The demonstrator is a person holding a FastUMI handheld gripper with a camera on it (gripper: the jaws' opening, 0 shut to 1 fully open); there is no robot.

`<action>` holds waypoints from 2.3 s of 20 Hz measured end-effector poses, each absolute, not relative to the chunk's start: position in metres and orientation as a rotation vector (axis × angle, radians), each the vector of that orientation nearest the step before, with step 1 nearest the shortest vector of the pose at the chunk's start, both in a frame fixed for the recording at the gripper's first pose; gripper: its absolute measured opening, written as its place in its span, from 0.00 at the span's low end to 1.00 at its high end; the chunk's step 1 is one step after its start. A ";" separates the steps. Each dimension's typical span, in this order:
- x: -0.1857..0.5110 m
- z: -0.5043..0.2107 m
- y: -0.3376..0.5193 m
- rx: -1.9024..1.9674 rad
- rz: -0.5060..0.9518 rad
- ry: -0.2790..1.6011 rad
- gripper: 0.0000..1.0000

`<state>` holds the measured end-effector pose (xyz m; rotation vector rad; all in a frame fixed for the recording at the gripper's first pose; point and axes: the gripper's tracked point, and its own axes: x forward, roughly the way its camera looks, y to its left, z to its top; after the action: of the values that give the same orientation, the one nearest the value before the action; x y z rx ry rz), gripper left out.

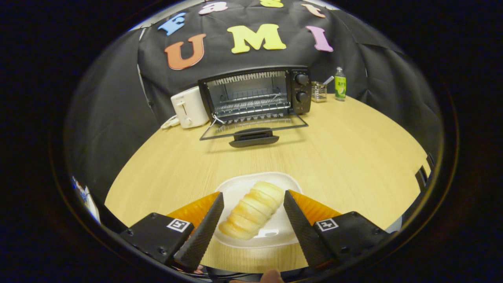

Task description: Open the toaster oven, put the food inside, and close the toaster oven door.

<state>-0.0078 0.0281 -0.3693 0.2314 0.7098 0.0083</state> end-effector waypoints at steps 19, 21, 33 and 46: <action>0.004 -0.389 0.013 0.257 -0.040 0.791 0.40; 0.003 -0.383 0.006 0.271 -0.045 0.782 0.39; 0.068 -0.266 -0.033 0.312 0.003 0.530 0.38; 0.175 -0.206 0.014 0.471 0.106 0.456 0.38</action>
<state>0.1746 0.0140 -0.2060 0.4711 0.4560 0.1065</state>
